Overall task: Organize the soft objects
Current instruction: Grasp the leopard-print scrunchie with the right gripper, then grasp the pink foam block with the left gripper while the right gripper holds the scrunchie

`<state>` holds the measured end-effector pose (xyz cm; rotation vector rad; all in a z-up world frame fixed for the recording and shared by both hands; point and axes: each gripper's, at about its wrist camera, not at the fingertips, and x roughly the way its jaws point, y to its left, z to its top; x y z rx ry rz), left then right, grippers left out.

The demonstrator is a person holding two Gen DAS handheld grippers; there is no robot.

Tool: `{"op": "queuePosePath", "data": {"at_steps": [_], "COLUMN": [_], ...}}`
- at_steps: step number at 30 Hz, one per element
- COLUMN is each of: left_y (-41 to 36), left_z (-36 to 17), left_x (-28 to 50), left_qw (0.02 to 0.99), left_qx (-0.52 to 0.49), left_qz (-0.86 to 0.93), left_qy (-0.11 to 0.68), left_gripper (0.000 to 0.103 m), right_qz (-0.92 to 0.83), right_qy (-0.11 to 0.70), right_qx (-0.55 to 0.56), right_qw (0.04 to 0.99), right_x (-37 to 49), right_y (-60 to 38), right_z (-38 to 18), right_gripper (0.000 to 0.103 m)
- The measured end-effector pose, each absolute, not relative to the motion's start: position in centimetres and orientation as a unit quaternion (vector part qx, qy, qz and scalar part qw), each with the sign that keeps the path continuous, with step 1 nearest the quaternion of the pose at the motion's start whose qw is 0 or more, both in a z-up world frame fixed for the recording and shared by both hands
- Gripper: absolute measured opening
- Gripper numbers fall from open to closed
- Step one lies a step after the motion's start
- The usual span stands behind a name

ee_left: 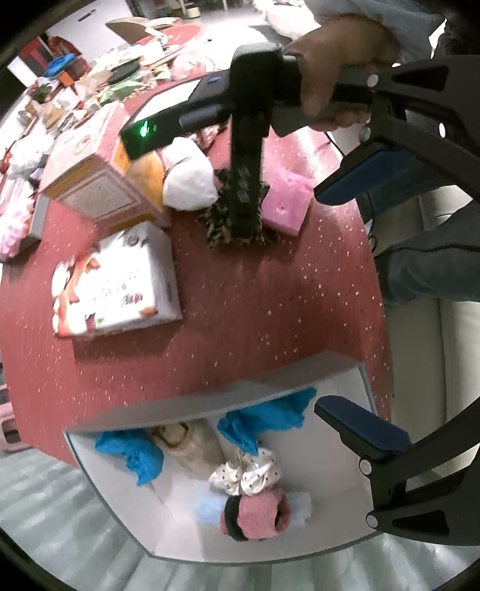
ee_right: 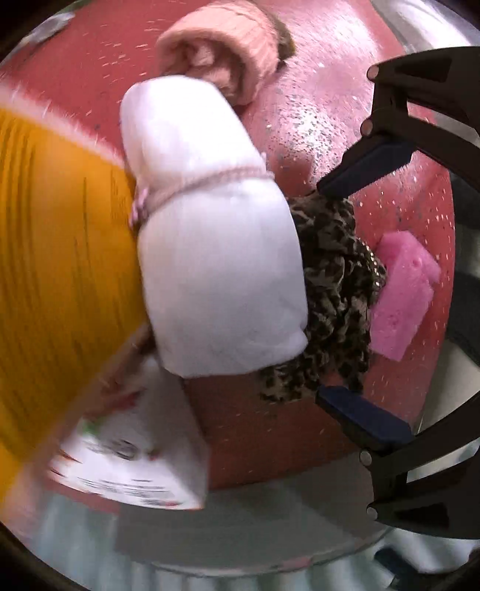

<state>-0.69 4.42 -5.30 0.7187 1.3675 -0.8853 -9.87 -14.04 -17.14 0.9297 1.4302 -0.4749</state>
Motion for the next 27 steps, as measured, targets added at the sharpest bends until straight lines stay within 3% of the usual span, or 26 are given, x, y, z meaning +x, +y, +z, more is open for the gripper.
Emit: {"op": "queuePosePath", "data": {"at_steps": [2, 3, 11, 16, 27], "left_y": [3.9, 3.6, 0.7, -0.7, -3.3], "left_z": [-5.9, -6.1, -9.3, -13.3, -15.8], "left_x": [-1.2, -1.5, -4.4, -6.3, -11.2], "left_qw": [0.618, 0.614, 0.575, 0.559, 0.537], "left_qx": [0.317, 0.318, 0.330, 0.340, 0.357], "left_qz": [-0.389, -0.389, -0.393, -0.377, -0.395], "left_qy": [0.605, 0.608, 0.637, 0.656, 0.655], "left_gripper": [0.103, 0.103, 0.103, 0.103, 0.103], "right_qz": [-0.212, -0.205, -0.185, -0.189, -0.213], "right_qy": [0.640, 0.638, 0.593, 0.583, 0.587], "right_qx": [0.364, 0.360, 0.446, 0.458, 0.464], "right_qw": [0.642, 0.649, 0.645, 0.644, 0.629], "right_x": [-9.7, -9.8, -17.7, -20.7, -25.5], "right_y": [-13.4, -13.2, -16.8, -19.7, -22.0], "right_z": [-16.7, -16.5, -15.8, -14.7, -13.8], "right_gripper": [0.061, 0.055, 0.052, 0.052, 0.052]}}
